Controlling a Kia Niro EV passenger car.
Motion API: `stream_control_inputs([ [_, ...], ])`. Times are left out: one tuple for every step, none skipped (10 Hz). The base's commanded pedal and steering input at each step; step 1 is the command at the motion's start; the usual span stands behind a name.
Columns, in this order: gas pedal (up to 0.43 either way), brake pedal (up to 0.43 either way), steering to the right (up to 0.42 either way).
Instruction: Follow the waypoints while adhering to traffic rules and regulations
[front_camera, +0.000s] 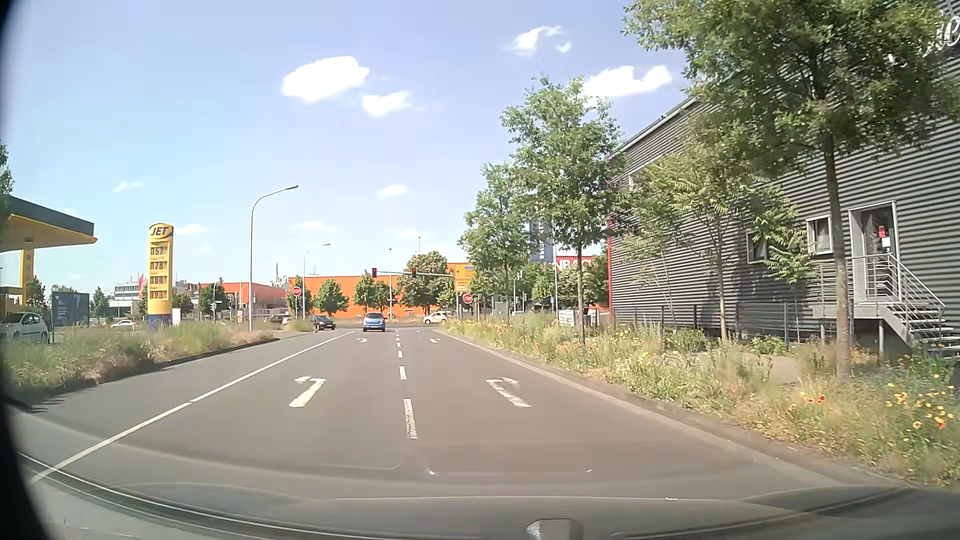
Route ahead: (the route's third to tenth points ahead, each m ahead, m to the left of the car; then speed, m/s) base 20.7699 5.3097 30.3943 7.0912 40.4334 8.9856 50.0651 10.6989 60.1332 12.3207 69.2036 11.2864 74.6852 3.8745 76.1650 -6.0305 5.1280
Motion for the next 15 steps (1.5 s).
stream_control_inputs([
  [0.15,0.03,-0.057],
  [0.15,0.03,-0.055],
  [0.15,0.03,-0.053],
  [0.15,0.03,-0.052],
  [0.15,0.03,-0.051],
  [0.15,0.03,-0.047],
  [0.15,0.03,-0.041],
  [0.15,0.03,-0.036],
  [0.15,0.03,-0.035],
  [0.15,0.03,-0.036],
  [0.15,0.03,-0.036],
  [0.15,0.03,-0.036],
  [0.15,0.03,-0.037],
  [0.15,0.03,-0.038],
  [0.15,0.03,-0.038],
])
